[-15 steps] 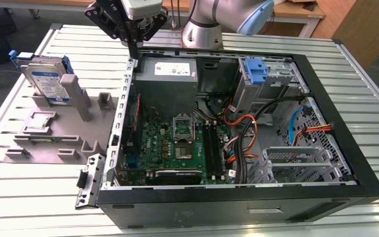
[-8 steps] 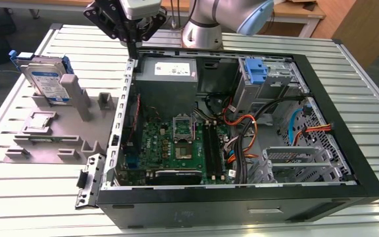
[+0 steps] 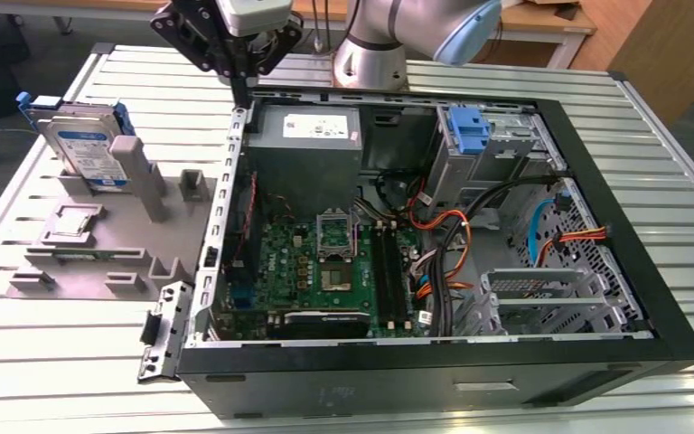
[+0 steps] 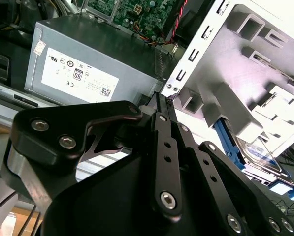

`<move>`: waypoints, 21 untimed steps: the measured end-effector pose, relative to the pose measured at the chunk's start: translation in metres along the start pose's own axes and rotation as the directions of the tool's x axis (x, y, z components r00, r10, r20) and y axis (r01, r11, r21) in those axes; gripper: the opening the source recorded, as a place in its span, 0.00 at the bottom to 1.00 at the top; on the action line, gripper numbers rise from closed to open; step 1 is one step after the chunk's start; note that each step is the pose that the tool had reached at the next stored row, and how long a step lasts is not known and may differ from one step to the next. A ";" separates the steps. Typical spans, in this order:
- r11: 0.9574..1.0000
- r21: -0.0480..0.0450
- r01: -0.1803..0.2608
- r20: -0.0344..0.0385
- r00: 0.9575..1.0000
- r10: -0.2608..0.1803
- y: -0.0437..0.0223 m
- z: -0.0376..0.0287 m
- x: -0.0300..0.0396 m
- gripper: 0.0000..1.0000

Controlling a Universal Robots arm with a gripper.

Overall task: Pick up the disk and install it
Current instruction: 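Reach for the disk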

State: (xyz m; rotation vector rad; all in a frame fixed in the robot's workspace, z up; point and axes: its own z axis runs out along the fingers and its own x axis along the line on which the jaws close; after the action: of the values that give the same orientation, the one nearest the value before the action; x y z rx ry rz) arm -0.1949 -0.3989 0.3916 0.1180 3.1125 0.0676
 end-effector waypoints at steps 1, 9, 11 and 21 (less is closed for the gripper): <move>1.000 0.000 0.000 0.000 1.000 0.000 0.0000 0.0000 0.0002 0.10; 1.000 0.000 0.000 0.000 1.000 0.000 -0.0001 0.0000 0.0018 0.10; 1.000 0.000 0.000 0.000 1.000 0.000 -0.0002 0.0001 0.0022 0.10; 1.000 0.000 0.000 0.000 1.000 0.000 -0.0003 0.0000 0.0044 0.10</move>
State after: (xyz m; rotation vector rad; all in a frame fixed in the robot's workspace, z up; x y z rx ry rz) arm -0.1993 -0.3989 0.3914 0.1180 3.1125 0.0676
